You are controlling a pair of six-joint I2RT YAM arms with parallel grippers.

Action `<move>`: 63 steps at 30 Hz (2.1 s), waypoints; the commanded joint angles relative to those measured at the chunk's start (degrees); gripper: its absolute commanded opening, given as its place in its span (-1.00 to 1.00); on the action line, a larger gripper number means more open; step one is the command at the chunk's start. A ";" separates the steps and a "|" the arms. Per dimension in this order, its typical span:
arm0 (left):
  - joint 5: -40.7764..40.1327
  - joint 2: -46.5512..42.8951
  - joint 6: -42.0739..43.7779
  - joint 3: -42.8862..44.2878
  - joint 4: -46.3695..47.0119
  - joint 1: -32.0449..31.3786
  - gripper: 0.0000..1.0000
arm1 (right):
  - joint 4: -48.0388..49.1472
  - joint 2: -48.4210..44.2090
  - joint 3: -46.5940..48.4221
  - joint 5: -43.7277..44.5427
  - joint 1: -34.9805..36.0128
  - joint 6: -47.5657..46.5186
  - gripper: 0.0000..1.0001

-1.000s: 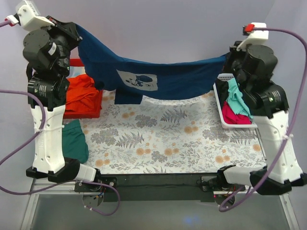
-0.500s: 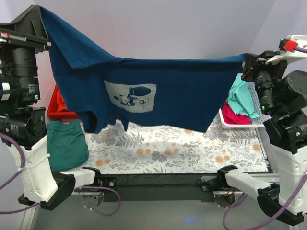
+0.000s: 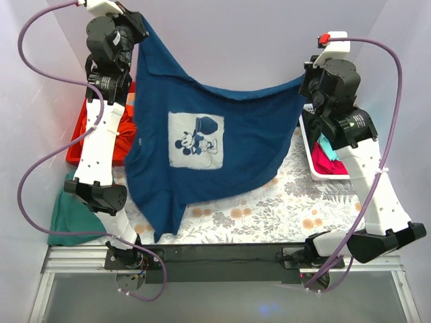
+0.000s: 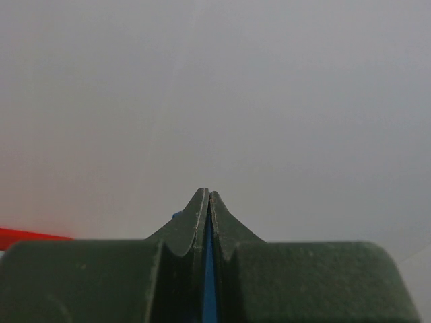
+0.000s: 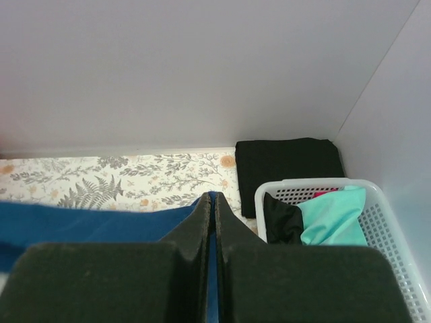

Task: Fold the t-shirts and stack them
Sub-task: Flatten out the tshirt

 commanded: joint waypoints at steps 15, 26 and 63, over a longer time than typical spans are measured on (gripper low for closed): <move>1.20 -22.78 3.46 -1.55 0.34 0.32 -1.00 | 5.62 -15.92 -2.02 -2.37 -0.40 -3.65 -0.97; 2.79 -24.73 5.48 3.45 -0.37 0.32 -1.00 | 0.69 -21.21 5.08 -4.31 -0.40 -5.05 -0.97; 0.42 22.91 -1.46 -20.89 20.47 0.85 -1.00 | 23.29 34.40 -11.72 -5.19 -13.32 13.22 -0.97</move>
